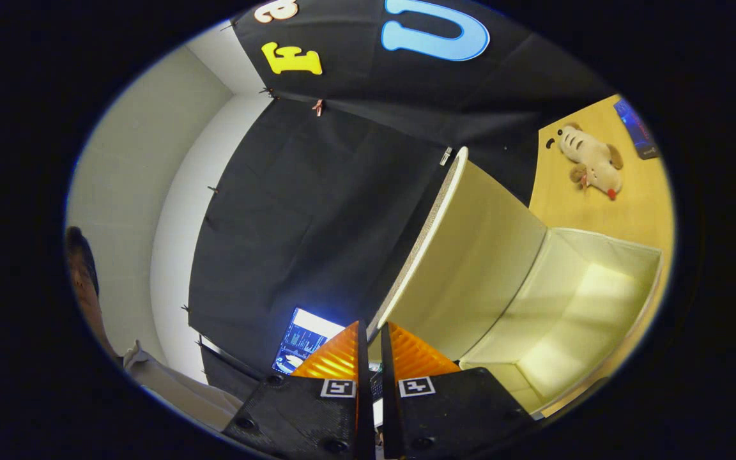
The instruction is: Open the storage box then place both shoes into the box .Put the left shoe in first, then the right shoe, with the right side of both shoes facing outward in a uniform manner.
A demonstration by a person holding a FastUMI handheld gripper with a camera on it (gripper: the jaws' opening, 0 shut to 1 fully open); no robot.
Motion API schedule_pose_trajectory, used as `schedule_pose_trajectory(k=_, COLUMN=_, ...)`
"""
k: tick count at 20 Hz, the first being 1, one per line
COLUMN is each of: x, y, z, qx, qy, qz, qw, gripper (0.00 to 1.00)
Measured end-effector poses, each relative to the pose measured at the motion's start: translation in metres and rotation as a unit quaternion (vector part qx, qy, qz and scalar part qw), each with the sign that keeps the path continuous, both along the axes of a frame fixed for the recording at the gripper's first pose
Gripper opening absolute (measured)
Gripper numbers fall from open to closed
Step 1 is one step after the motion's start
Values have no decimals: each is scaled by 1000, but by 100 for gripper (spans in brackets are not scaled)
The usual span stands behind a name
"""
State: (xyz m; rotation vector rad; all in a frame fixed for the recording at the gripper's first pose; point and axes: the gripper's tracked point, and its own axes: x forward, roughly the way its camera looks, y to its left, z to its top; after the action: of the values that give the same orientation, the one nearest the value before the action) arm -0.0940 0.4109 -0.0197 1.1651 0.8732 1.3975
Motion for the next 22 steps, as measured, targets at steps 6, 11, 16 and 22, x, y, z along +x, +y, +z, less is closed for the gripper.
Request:
schedule_pose_trajectory(k=6, x=10, y=52, z=-2, qx=-22, qy=1, qz=4, qw=1000, gripper=10)
schedule_pose_trajectory(k=11, x=19, y=79, z=0, qx=-28, qy=23, qz=4, qw=999, gripper=10)
schedule_pose_trajectory(k=16, x=22, y=88, z=-17, qx=-56, qy=16, qz=-1, qw=998, gripper=37)
schedule_pose_trajectory(k=22, x=35, y=71, z=-31, qx=-84, qy=-7, qz=-30, qw=996, gripper=93)
